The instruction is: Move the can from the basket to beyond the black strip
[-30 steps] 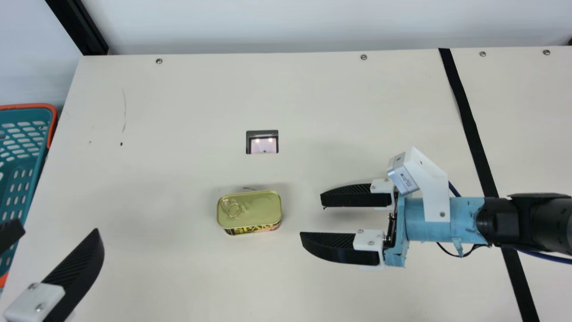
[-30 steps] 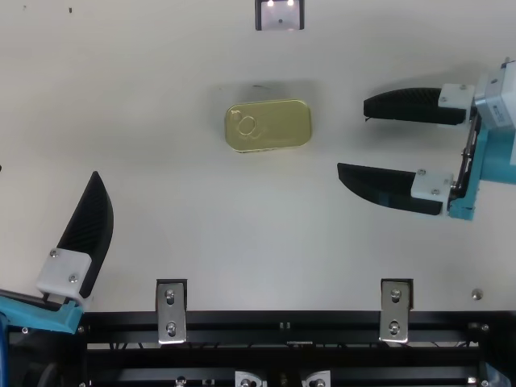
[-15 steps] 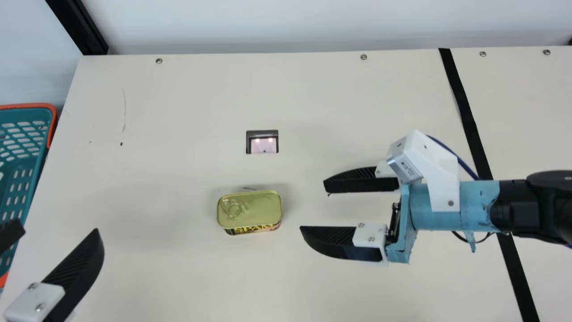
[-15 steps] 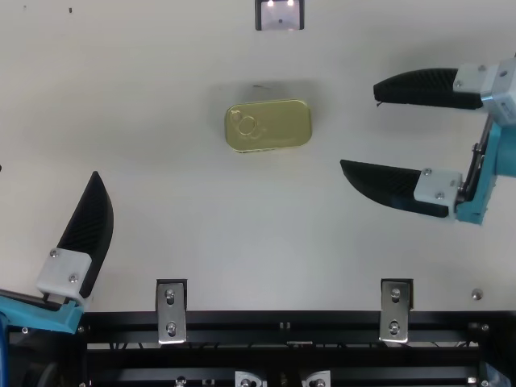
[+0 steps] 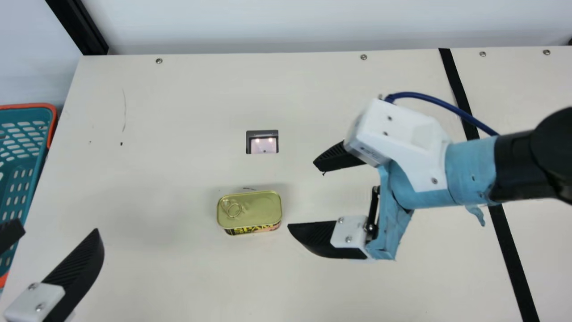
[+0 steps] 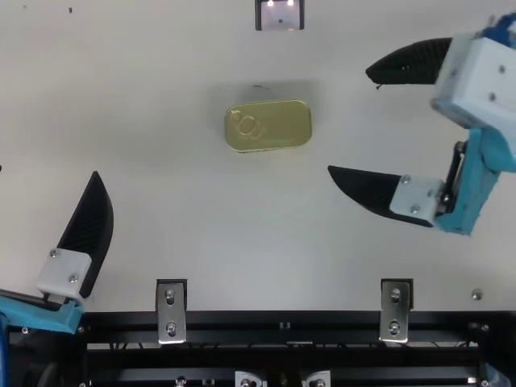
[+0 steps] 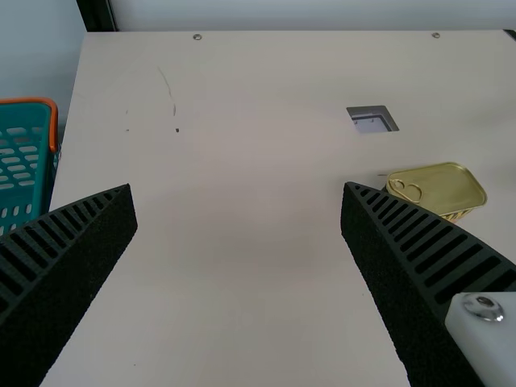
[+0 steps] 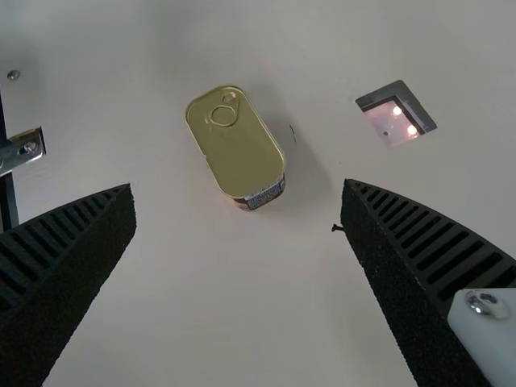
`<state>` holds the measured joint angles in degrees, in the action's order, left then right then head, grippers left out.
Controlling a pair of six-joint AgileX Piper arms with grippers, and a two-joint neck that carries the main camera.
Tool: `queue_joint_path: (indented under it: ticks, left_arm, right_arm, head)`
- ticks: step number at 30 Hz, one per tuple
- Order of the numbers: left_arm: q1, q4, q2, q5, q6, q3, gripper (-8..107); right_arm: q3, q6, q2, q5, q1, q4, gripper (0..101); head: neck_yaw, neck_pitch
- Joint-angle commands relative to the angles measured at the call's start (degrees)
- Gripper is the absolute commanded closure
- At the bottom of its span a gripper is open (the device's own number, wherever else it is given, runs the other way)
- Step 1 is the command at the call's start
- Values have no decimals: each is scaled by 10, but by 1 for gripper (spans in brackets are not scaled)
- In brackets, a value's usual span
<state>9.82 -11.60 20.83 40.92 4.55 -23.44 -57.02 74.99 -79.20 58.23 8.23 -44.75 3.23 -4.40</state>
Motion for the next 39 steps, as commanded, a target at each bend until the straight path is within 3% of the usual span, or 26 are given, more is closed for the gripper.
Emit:
queue_joint_path:
  ticks: [1,13,16,27,39]
  left_arm:
    - [0,0,0,0,0,0,9]
    - [0,0,0,0,0,0,9]
    - [0,0,0,0,0,0,9]
    - [0,0,0,0,0,0,9]
    - [0,0,0,0,0,0,9]
  right_arm:
    - [-54,-96,-8,6,45,84,0]
    - [-273,-271,-110,116,192,259,0]
    - [-300,-297,-142,117,231,285,0]
    - [-346,-350,-227,117,324,358,0]
    - [-353,-359,-260,117,357,406,0]
  head:
    - [0,-3]
    - [0,-3]
    - [0,-3]
    - [0,-3]
    - [0,-3]
